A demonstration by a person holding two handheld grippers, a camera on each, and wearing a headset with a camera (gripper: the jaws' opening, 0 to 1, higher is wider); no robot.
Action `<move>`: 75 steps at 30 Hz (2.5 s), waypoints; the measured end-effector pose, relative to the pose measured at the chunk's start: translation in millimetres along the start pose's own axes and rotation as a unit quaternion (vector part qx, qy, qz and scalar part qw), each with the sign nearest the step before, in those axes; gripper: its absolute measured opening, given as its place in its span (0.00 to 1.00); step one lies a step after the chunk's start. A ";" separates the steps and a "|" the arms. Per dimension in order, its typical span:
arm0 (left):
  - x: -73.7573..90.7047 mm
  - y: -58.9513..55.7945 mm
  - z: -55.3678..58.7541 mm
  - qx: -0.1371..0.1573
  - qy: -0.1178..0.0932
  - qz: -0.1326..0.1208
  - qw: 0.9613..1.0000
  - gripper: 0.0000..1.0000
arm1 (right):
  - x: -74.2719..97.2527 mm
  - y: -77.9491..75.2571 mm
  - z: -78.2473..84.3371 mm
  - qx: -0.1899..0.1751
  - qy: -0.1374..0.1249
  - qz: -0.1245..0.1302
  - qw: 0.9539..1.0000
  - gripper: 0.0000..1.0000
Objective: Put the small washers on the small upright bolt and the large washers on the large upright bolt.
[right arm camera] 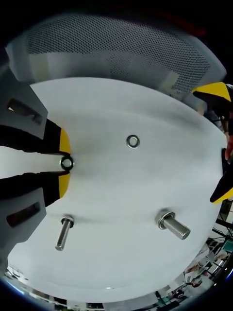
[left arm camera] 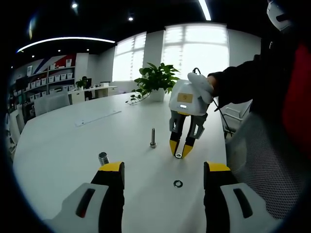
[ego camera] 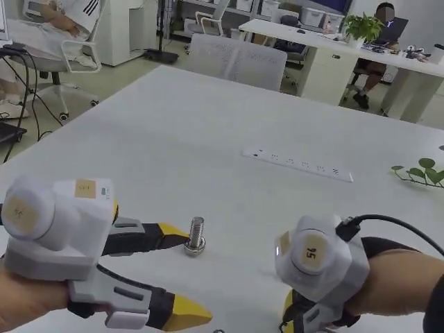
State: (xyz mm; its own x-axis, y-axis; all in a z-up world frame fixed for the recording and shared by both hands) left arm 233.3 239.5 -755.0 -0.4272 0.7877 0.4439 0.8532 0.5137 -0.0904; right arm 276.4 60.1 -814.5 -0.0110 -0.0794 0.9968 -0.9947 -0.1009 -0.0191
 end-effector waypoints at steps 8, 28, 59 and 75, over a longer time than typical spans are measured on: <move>0.0 0.3 0.6 0.000 0.000 -0.001 1.000 0.65 | 0.0 -0.9 -0.4 -0.003 0.001 -0.003 1.000 0.14; 0.2 -0.3 0.3 0.000 0.001 -0.001 1.000 0.65 | 0.0 -1.0 0.2 -0.010 0.000 -0.001 1.000 0.13; -3.1 0.0 1.5 0.000 0.006 0.003 1.000 0.65 | 34.9 -12.7 35.9 -0.059 0.001 0.009 0.998 0.13; -3.5 -2.3 0.1 -0.003 0.006 0.005 1.000 0.65 | 72.0 -25.2 44.7 -0.069 0.004 0.036 0.997 0.13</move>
State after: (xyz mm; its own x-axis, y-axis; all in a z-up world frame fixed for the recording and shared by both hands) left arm 232.7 235.6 -756.4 -0.4153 0.7889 0.4530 0.8589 0.5040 -0.0903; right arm 305.3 12.6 -745.8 -0.0830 -0.0742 0.9938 -0.9959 0.0413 -0.0801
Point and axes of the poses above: the centre of the closed fingertips' face, and the gripper's own axes: x roughly backward along the fingers, y roughly to its left, z roughly out of its underside, the point moved 6 cm from there along x, roughly backward along the fingers, and after that the axes turned 7 degrees about y, right-handed, at the moved point
